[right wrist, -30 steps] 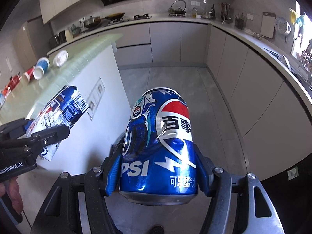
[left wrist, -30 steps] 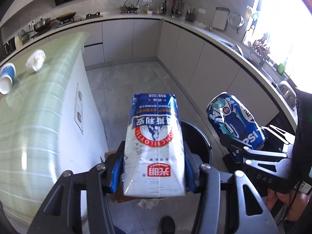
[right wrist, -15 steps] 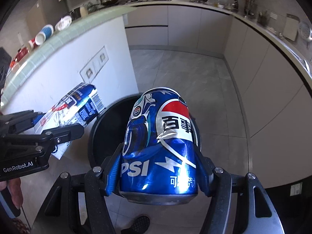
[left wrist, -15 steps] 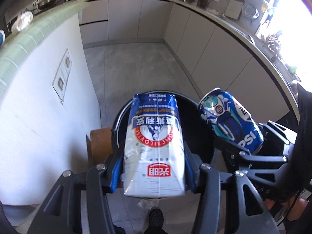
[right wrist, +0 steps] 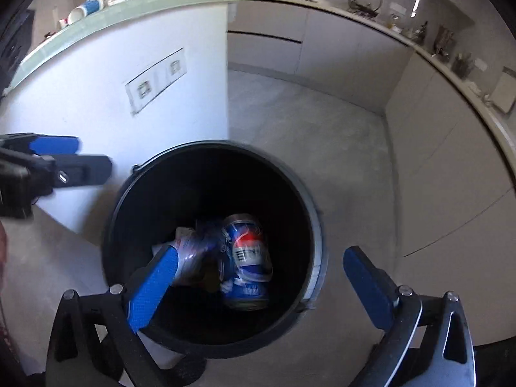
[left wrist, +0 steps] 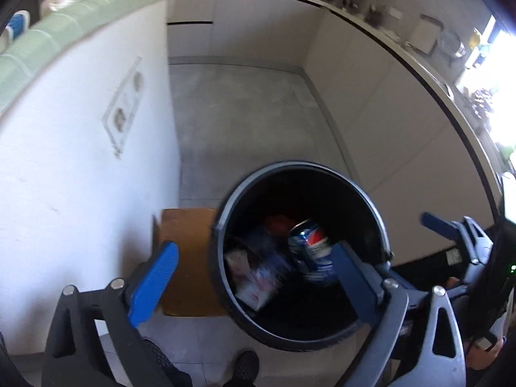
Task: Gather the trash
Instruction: 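Open both tools to drop the can and carton into the bin, then move both open tools back toward the paper cups on the island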
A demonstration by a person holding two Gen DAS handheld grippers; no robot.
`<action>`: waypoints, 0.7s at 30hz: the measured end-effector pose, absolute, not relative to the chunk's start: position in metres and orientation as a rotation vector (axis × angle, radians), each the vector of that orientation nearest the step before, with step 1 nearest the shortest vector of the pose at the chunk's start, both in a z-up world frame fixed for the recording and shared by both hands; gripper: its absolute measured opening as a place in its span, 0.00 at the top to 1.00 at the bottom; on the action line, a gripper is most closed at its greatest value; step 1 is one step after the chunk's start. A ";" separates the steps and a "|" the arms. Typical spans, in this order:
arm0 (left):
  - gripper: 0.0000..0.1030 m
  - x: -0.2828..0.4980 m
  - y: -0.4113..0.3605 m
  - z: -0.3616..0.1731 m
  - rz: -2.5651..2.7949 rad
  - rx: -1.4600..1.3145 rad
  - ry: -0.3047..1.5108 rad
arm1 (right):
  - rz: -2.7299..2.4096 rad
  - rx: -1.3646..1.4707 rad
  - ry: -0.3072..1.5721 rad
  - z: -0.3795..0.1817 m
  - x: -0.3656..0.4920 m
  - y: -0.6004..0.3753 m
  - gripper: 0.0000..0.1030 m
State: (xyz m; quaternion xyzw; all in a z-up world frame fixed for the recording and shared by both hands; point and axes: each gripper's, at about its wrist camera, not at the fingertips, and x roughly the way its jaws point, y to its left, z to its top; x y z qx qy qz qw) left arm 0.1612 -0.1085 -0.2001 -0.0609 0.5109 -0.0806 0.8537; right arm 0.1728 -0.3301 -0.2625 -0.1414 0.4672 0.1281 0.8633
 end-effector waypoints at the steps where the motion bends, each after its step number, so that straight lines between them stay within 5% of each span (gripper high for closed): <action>1: 0.06 0.160 -0.107 -0.198 -0.160 -0.126 1.070 | 0.260 -0.302 0.976 -0.260 0.173 -0.333 0.00; 21: 0.06 0.137 -0.107 -0.134 -0.140 -0.070 0.957 | 0.130 -0.141 0.961 -0.194 0.146 -0.347 0.00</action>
